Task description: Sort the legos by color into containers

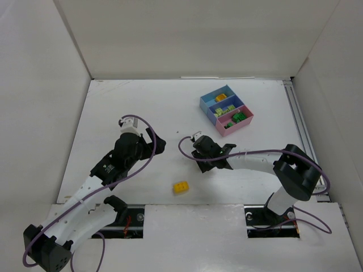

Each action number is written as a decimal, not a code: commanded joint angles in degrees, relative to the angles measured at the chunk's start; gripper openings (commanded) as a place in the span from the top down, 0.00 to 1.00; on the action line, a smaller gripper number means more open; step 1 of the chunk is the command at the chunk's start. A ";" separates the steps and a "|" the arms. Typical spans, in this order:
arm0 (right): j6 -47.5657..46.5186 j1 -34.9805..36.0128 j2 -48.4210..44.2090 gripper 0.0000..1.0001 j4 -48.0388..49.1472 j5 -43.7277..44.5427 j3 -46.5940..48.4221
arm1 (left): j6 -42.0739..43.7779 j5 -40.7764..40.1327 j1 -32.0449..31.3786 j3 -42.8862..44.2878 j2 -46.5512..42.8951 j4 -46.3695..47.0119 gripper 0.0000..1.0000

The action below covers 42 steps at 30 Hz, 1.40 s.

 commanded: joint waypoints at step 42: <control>-21.82 -34.95 29.68 0.36 -5.02 -11.29 60.64 | -0.88 10.19 -10.09 0.45 12.01 -1.74 0.00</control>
